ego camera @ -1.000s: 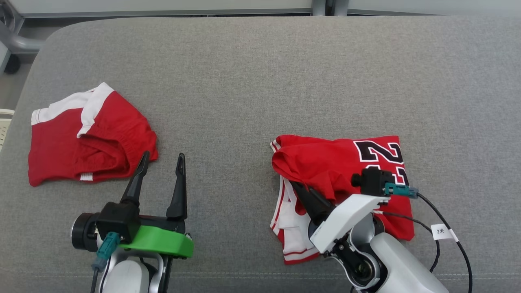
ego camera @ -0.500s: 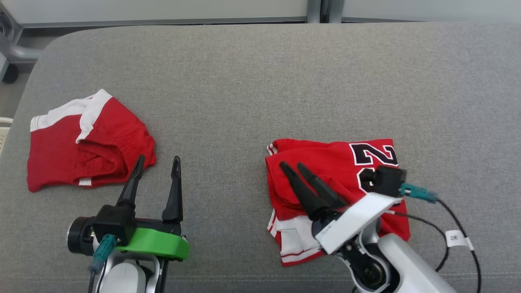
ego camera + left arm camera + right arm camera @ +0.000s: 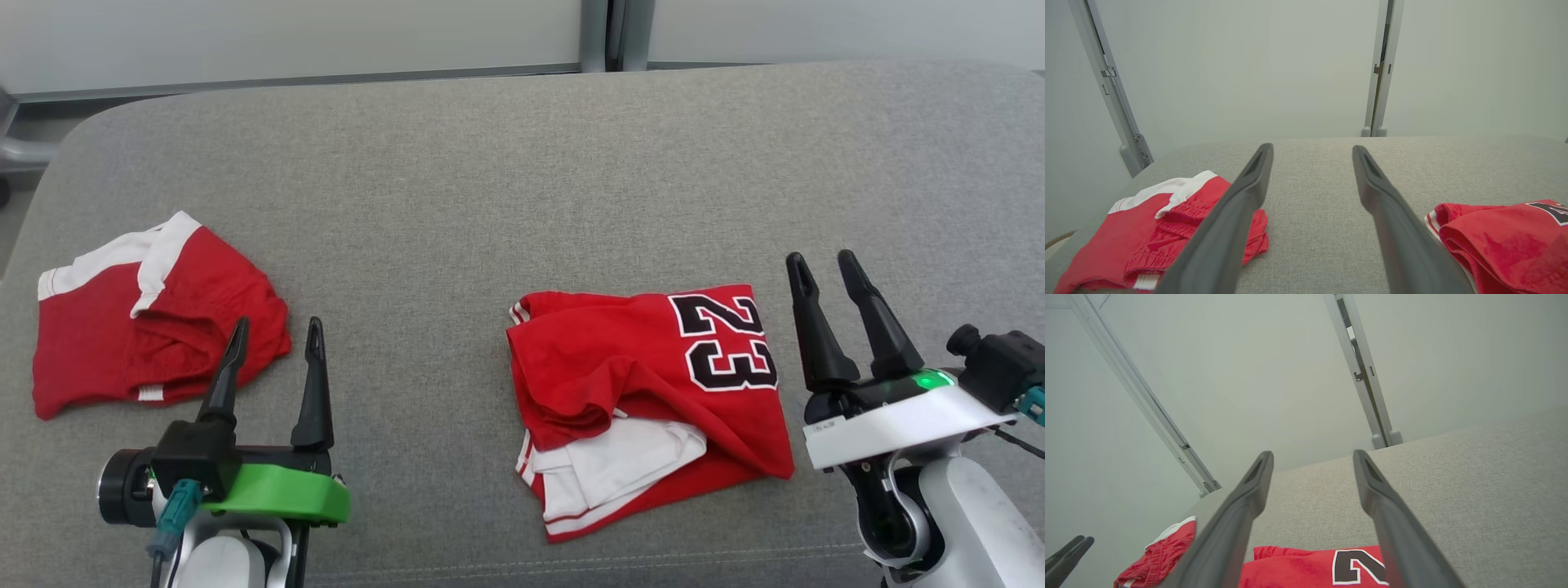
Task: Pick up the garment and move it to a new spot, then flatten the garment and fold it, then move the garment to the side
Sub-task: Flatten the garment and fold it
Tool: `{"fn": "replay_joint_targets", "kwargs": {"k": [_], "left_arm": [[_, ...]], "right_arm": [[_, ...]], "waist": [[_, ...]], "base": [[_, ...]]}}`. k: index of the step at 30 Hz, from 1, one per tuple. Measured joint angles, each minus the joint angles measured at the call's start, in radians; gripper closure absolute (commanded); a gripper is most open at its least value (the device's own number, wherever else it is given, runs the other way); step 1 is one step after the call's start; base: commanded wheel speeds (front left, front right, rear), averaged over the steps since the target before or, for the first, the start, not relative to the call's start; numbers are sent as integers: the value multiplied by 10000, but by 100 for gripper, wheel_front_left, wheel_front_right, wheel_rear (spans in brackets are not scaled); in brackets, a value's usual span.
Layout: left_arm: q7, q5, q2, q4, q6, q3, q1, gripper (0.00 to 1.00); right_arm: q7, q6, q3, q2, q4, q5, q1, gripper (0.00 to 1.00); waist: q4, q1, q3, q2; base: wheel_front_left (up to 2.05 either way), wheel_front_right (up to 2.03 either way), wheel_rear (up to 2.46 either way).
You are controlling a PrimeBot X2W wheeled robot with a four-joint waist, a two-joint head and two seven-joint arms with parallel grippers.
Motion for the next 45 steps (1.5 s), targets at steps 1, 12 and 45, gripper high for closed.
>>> {"fn": "replay_joint_targets", "kwargs": {"k": [1,12,45], "left_arm": [[0,0,0,-8,15,25,21,0],[0,-19,-15,-111,86,238,380,0],[0,161,-33,-33,-136,226,1072,0]], "right_arm": [[-67,0,-173,12,31,-267,76,0],[-127,0,-1666,550,27,-3290,1409,0],[-128,2,-1870,389,199,-3599,2340,100]], "waist": [[-27,0,-13,0],[-148,0,-299,0],[-44,0,-840,0]], "base": [[0,0,0],[0,0,0],[0,0,0]]}}
